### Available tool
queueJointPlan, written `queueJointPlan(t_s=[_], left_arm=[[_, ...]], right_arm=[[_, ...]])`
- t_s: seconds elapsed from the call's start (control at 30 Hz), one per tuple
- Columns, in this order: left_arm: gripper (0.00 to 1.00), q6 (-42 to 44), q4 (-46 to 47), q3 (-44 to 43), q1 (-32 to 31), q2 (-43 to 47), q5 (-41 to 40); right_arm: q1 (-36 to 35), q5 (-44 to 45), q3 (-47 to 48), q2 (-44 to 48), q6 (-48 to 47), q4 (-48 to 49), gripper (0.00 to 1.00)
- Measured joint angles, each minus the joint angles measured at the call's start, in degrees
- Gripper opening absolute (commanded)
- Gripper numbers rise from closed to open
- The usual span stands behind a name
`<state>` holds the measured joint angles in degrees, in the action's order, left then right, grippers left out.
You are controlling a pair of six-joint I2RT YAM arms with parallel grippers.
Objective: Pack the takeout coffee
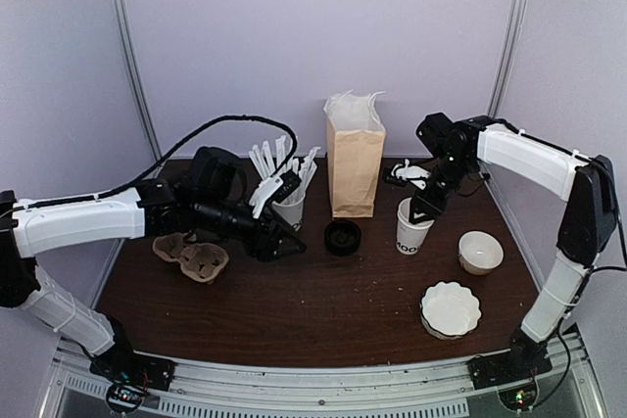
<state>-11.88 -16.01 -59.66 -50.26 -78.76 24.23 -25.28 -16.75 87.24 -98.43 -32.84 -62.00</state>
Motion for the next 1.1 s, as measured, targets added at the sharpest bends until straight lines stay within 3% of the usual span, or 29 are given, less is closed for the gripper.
queueJointPlan(t_s=[0.2,0.6,1.1], left_arm=[[0.63,-1.36,2.99,0.59,-0.59,-2.69,-1.38],[0.63,-3.43,7.32,2.62,-0.74,-2.97,-4.85],[0.62,-6.51,5.66,1.84,-0.74,-3.58,-13.68]], right_arm=[[0.00,0.79,1.11,-1.88,0.07,-0.76,0.24],[0.00,1.38,1.75,-2.40,0.11,-2.19,0.25],[0.00,2.45,1.77,-3.91,0.28,-2.71,0.00]])
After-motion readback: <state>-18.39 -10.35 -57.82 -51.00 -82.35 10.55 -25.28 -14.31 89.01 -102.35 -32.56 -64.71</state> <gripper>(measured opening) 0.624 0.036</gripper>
